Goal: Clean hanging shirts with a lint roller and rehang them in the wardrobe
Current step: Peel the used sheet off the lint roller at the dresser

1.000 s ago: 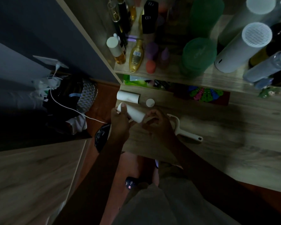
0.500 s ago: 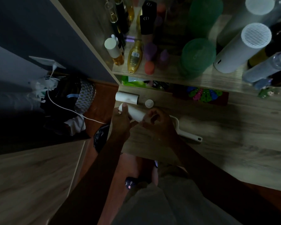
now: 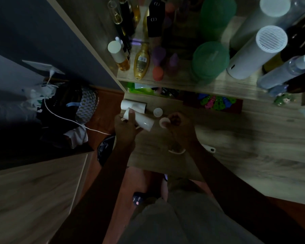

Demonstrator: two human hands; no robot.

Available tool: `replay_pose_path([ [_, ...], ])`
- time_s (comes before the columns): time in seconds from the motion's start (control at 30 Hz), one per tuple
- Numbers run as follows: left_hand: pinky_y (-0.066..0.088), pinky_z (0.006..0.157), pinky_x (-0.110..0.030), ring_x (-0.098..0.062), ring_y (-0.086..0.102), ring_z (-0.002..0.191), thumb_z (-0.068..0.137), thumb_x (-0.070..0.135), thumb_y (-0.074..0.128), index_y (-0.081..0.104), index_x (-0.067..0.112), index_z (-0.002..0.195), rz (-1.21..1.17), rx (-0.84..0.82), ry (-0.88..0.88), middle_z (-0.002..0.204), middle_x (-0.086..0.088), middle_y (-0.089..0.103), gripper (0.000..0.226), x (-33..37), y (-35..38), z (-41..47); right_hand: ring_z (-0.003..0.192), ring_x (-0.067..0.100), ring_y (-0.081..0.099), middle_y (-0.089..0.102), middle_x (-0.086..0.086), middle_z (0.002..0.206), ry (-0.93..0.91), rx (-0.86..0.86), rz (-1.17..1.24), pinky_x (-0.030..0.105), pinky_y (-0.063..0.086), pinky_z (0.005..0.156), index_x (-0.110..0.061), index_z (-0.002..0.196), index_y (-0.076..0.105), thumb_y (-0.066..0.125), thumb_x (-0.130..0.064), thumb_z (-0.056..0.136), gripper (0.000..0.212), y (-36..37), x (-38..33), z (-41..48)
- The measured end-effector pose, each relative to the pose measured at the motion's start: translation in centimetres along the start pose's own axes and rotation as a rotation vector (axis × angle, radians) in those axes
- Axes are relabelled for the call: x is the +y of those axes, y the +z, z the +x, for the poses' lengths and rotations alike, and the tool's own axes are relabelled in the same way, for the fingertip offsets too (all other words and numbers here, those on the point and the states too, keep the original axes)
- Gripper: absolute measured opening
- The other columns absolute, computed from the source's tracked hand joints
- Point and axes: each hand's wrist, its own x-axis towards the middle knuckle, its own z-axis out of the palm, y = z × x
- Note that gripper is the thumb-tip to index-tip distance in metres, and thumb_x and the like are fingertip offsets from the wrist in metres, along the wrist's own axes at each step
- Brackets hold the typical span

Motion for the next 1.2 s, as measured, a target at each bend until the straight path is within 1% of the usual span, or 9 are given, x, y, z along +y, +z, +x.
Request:
replay_pose_path([
  [0.17,0.060,0.072,-0.040,-0.035,0.068,0.109,0.084,0.046,0.070,0.047,0.003,0.135,-0.006,-0.008,-0.006,0.124,-0.022,0.064,0.070,-0.2,-1.1,0.2,0.094,0.017,0.061,0.069,0.011,0.109,0.031,-0.032,-0.278,0.032,0.048,0.083,-0.007,0.114,0.067,0.064,-0.018,0.095,0.023,-1.3,1.2,4.2],
  [0.27,0.060,0.072,-0.036,-0.033,0.068,0.109,0.091,0.037,0.067,0.047,0.003,0.135,-0.012,-0.038,-0.010,0.126,-0.021,0.064,0.059,-0.5,-1.1,0.3,0.105,0.033,0.064,0.067,0.016,0.116,0.101,-0.098,-0.326,0.048,0.050,0.096,-0.008,0.118,0.065,0.060,-0.022,0.098,0.025,-0.9,1.7,5.9],
  [0.4,0.059,0.070,-0.031,-0.033,0.068,0.108,0.097,0.028,0.060,0.052,0.003,0.130,-0.019,-0.046,-0.042,0.122,-0.020,0.065,0.043,-0.9,-1.0,0.3,0.113,0.034,0.061,0.063,0.016,0.124,0.146,-0.141,-0.374,0.046,0.047,0.101,-0.008,0.122,0.063,0.056,-0.025,0.100,0.029,-0.7,2.3,7.1],
  [0.6,0.059,0.069,-0.032,-0.035,0.068,0.108,0.095,0.029,0.063,0.052,0.003,0.130,-0.026,-0.030,-0.067,0.123,-0.022,0.064,0.045,-1.4,-0.9,0.6,0.119,0.031,0.057,0.062,0.014,0.127,0.128,-0.092,-0.431,0.037,0.041,0.101,-0.008,0.123,0.063,0.057,-0.024,0.099,0.030,-0.6,2.7,6.7],
  [0.83,0.059,0.070,-0.034,-0.035,0.067,0.109,0.095,0.030,0.064,0.049,0.002,0.132,-0.057,-0.040,-0.066,0.124,-0.024,0.063,0.049,-1.7,-0.9,0.9,0.098,0.021,0.060,0.067,0.010,0.109,0.014,0.062,-0.303,0.029,0.042,0.084,-0.008,0.116,0.064,0.063,-0.024,0.096,0.026,-0.6,2.1,5.3],
  [0.97,0.060,0.071,-0.036,-0.035,0.067,0.110,0.092,0.031,0.067,0.048,0.001,0.132,-0.115,0.001,-0.070,0.124,-0.022,0.063,0.054,-2.0,-1.2,1.1,0.096,0.018,0.068,0.073,0.002,0.100,-0.041,0.022,-0.155,0.040,0.053,0.092,-0.014,0.109,0.073,0.060,-0.032,0.097,0.026,0.9,0.6,3.5],
  [1.03,0.060,0.070,-0.035,-0.035,0.067,0.110,0.088,0.036,0.072,0.049,-0.001,0.131,-0.159,0.026,-0.068,0.125,-0.024,0.062,0.061,-2.2,-1.8,1.2,0.089,0.009,0.068,0.072,-0.004,0.090,-0.046,-0.042,-0.022,0.032,0.054,0.089,-0.015,0.107,0.074,0.061,-0.030,0.097,0.023,2.6,-0.3,1.7],
  [1.13,0.059,0.067,-0.032,-0.036,0.068,0.107,0.094,0.030,0.066,0.049,-0.005,0.129,-0.201,0.099,-0.041,0.123,-0.025,0.063,0.052,-2.2,-3.6,0.4,0.068,-0.001,0.063,0.070,0.003,0.077,-0.114,-0.057,0.023,0.013,0.050,0.071,-0.011,0.098,0.075,0.060,-0.023,0.098,0.019,6.0,-2.1,-1.0],
  [1.2,0.060,0.068,-0.032,-0.034,0.068,0.106,0.097,0.026,0.062,0.047,-0.005,0.130,-0.231,0.155,-0.015,0.122,-0.024,0.063,0.048,-2.4,-5.7,-0.2,0.067,0.005,0.064,0.072,0.005,0.077,-0.147,-0.066,0.001,0.018,0.052,0.069,-0.016,0.094,0.075,0.060,-0.025,0.098,0.018,8.5,-2.7,-2.1],
])
